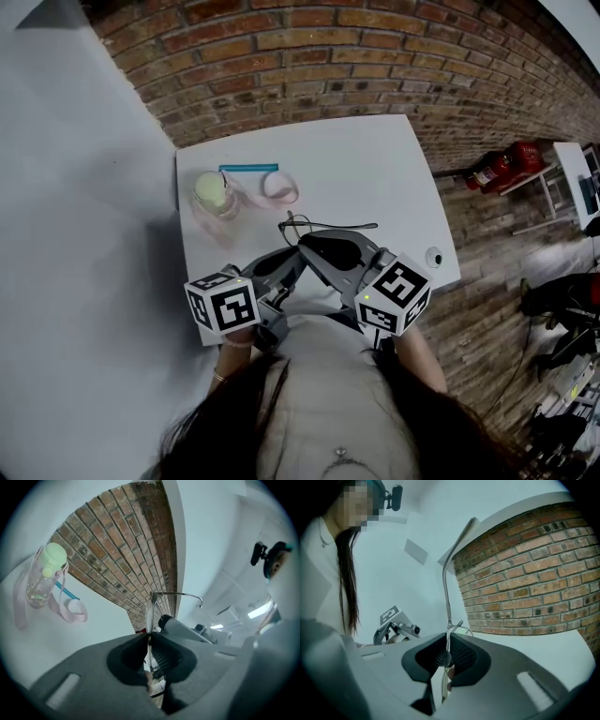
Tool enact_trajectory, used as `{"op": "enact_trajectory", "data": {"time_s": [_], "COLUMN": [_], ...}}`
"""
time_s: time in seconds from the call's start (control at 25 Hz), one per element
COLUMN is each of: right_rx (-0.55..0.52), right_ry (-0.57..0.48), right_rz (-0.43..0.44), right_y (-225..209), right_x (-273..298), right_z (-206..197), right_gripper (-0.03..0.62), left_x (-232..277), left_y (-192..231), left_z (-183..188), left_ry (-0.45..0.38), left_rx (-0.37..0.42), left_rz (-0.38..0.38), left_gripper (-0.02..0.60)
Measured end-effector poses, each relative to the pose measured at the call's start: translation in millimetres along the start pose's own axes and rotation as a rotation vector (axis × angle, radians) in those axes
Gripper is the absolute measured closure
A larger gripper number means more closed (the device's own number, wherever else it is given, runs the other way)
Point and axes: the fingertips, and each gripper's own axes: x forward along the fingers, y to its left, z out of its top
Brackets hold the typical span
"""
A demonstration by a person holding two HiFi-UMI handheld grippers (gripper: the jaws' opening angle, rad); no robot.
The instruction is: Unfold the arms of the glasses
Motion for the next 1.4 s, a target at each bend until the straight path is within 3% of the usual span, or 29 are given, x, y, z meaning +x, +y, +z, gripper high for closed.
{"op": "enact_trajectory", "data": {"time_s": [0.72,1.0,1.16,1.4], "right_rx": [-0.034,-0.032,-0.038,-0.039], "right_ry": [-0.041,-0.059,-0.074,-0.094], "right_rz": [-0.009,-0.007,-0.005,-0.006], "right_y": [0,1,1,-1], "right_x": [-6,-12,-16,-19], "right_z": [11,18,21,25], "right_gripper": [0.563,0.563,0.563,0.563], "left_x": [-3,-3,-5,-4], "left_y": [8,6,10,11], "left_z": [0,3,-1,0], "left_ry": [-0.034,-0.047,-0.056,-0.074], "left_rx": [-0.161,-0.185,-0.245,-0.325], "left_rz": [-0.052,-0.072,-0.053,-0.081], "left_gripper": [0.560,0.560,0.560,0.560]}}
